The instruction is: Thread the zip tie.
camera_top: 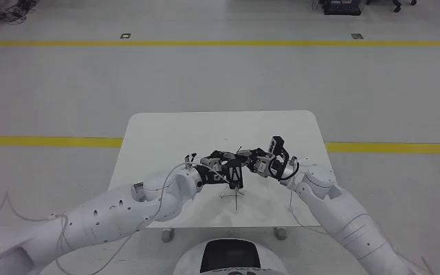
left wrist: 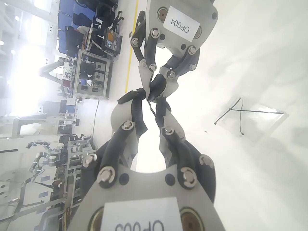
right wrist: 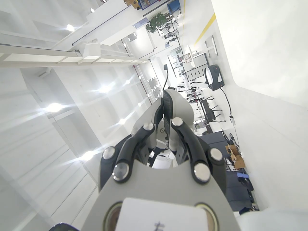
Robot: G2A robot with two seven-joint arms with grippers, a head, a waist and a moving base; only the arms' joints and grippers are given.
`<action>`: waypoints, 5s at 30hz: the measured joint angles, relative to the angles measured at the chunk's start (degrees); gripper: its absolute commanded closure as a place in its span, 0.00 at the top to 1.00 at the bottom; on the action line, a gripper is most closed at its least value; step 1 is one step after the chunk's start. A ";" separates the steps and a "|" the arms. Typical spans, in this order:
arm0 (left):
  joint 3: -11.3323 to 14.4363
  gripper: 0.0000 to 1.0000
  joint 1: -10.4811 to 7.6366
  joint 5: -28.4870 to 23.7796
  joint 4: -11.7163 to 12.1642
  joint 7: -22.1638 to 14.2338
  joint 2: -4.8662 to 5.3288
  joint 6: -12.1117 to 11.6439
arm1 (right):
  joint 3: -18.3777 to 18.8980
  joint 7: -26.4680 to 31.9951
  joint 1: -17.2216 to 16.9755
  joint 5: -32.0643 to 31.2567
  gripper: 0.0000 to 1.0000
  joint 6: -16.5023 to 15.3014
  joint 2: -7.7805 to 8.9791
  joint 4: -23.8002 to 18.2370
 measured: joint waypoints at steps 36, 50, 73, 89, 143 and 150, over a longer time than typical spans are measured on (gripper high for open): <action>-12.63 0.00 9.48 -38.29 10.78 17.25 3.13 -2.37 | 4.02 0.97 -3.01 -1.29 1.00 -0.37 -0.15 0.09; -18.17 0.00 11.62 -70.69 19.38 8.78 2.05 -9.25 | 4.02 0.97 -3.01 -1.29 1.00 -0.37 -0.15 0.09; -21.50 0.00 13.02 -88.30 24.21 3.92 0.85 -15.80 | 4.08 0.67 -3.09 -1.55 1.00 -0.62 -0.16 0.11; -29.15 0.00 17.38 -116.08 27.32 -16.66 -2.07 -16.72 | 5.50 16.12 -1.25 -14.88 1.00 -7.56 0.85 5.07; -27.36 0.00 18.23 -138.82 37.59 -37.57 -8.90 -12.80 | 0.95 39.80 7.07 -11.48 1.00 -30.14 -1.66 19.14; -27.57 0.00 18.19 -138.40 37.60 -36.51 -8.98 -13.64 | 0.91 39.97 7.10 -11.50 1.00 -30.13 -1.67 19.14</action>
